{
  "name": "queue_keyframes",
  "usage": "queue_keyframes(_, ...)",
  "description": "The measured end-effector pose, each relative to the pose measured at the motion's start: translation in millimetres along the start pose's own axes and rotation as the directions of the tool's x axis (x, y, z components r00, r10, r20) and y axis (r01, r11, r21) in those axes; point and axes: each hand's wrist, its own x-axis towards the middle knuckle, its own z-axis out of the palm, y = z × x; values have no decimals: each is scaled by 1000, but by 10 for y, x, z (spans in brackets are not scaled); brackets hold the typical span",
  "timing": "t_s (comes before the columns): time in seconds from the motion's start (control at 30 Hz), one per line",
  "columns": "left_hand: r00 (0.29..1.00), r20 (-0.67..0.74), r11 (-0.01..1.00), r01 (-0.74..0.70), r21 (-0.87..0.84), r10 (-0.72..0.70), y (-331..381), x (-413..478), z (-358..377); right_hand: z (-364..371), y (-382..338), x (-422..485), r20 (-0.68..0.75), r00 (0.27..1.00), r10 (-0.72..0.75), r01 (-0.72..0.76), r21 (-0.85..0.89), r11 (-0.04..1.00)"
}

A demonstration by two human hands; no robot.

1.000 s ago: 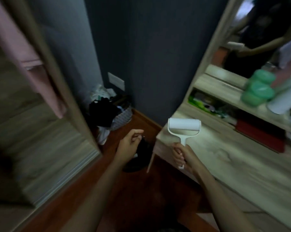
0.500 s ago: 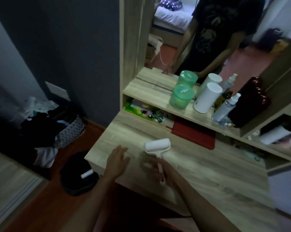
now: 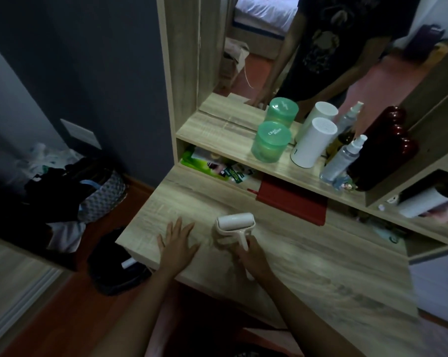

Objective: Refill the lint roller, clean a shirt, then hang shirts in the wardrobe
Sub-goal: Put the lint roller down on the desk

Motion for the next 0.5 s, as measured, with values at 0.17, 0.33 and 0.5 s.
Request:
queue_keyframes(0.17, 1000, 2, 999, -1, 36, 1, -22, -15, 1, 18, 197, -26, -185, 968, -172, 134, -203, 970)
queue_keyframes(0.33, 1000, 6, 998, 0, 59, -1, -16, -48, -5, 70, 231, -77, -330, 917, -226, 146, -252, 957)
queue_keyframes(0.5, 1000, 15, 998, -10, 67, 9, -11, -54, -15, 73, 283, -37, -384, 893, -237, 78, -387, 919)
